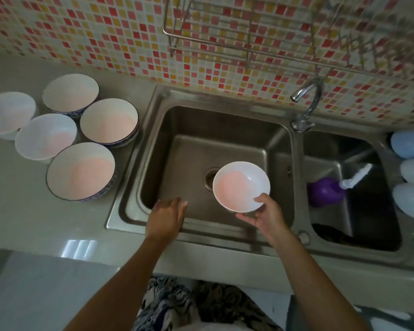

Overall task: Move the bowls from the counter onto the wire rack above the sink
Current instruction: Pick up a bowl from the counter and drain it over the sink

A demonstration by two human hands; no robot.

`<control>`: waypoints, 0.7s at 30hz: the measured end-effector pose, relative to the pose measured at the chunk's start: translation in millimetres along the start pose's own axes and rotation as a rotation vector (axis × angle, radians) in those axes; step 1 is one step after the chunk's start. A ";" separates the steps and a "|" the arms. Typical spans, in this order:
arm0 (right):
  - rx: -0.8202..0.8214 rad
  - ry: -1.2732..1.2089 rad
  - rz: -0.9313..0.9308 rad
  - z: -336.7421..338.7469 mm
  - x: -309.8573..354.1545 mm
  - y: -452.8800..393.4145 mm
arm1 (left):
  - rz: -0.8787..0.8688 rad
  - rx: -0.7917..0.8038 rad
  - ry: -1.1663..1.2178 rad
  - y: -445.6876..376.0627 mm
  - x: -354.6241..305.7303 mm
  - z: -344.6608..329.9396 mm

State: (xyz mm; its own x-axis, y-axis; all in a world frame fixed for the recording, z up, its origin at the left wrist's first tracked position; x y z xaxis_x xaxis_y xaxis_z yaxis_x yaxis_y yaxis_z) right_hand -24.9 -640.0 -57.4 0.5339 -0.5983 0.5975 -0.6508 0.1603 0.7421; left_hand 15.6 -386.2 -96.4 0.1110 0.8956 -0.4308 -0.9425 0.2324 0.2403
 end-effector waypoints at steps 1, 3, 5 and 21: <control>0.003 -0.021 0.003 3.2 -0.4 -3.2 | -0.003 0.005 -0.064 -0.1 4.8 -4.7; 0.002 -0.024 0.015 10.9 -0.1 -9.3 | 0.026 0.040 -0.134 -2.8 9.2 -9.0; 0.001 -0.023 0.016 18.4 0.2 -14.8 | 0.057 0.035 -0.156 -6.4 8.8 -9.1; -0.086 0.014 0.103 27.4 -21.8 -46.8 | 0.080 0.035 -0.162 -9.5 13.9 -17.8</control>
State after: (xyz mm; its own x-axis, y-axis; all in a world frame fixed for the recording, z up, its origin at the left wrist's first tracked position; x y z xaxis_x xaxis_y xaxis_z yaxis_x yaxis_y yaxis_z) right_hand -20.9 -655.9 -113.5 0.4747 -0.5641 0.6757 -0.6545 0.2870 0.6994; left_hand 20.5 -382.7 -120.2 0.0885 0.9605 -0.2639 -0.9392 0.1688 0.2990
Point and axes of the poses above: each hand's wrist, its own y-axis away from the middle knuckle, its own z-axis out of the back of the hand, x = y × z, the point moved 4 cm from there along -y, towards the middle knuckle, and after that the axes turned 4 degrees about x, right-handed, at the moved point
